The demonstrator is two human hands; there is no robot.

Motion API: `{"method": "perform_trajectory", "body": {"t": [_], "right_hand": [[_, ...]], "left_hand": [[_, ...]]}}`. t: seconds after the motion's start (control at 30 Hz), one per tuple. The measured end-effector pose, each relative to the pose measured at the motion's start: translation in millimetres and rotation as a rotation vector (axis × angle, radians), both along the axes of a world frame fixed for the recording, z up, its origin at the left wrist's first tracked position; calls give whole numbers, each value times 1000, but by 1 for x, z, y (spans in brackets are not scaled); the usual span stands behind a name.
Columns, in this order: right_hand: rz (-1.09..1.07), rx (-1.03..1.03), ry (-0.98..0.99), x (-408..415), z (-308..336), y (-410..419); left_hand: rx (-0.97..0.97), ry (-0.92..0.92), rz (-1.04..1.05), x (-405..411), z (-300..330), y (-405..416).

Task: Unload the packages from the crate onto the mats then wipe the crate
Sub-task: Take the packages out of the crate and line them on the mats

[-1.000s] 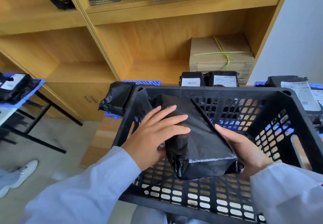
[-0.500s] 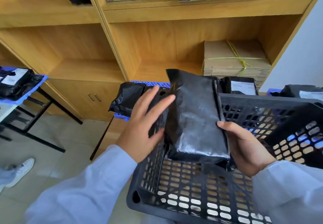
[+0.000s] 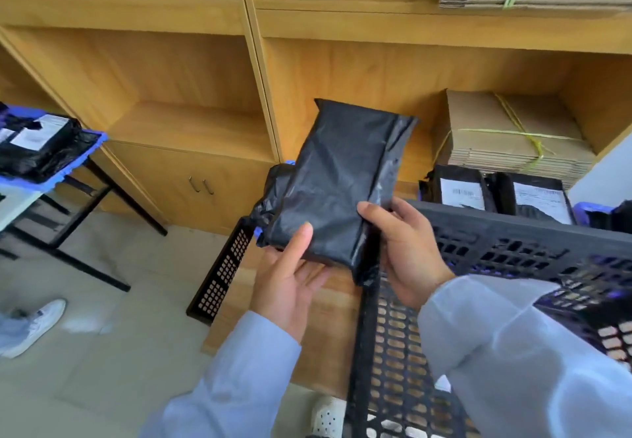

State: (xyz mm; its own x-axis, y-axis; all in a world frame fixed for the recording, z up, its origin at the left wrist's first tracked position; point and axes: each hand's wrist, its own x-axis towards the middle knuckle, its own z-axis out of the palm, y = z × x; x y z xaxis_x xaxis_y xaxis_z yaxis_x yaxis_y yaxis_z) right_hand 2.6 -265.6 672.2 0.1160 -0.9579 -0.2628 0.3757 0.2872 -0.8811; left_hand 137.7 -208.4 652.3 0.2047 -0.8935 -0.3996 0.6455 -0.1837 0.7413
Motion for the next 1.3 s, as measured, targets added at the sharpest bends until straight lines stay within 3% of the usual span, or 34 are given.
{"method": "perform_trajectory", "body": {"t": [0.1, 0.27, 0.4, 0.53, 0.73, 1.3], "right_hand": [[54, -56, 107, 24, -3, -11], [-12, -433, 1124, 22, -37, -41], [-18, -409, 1442, 21, -62, -49], [-37, -429, 1516, 21, -66, -52], [-124, -458, 1469, 22, -71, -55], [-132, -472, 1487, 22, -76, -56]], "left_hand": [[24, 37, 16, 30, -13, -13], [124, 59, 97, 85, -49, -53], [288, 34, 167, 127, -87, -105], [316, 46, 108, 145, -116, -153], [408, 45, 76, 149, -160, -196], [590, -164, 17, 149, -186, -199]]}}
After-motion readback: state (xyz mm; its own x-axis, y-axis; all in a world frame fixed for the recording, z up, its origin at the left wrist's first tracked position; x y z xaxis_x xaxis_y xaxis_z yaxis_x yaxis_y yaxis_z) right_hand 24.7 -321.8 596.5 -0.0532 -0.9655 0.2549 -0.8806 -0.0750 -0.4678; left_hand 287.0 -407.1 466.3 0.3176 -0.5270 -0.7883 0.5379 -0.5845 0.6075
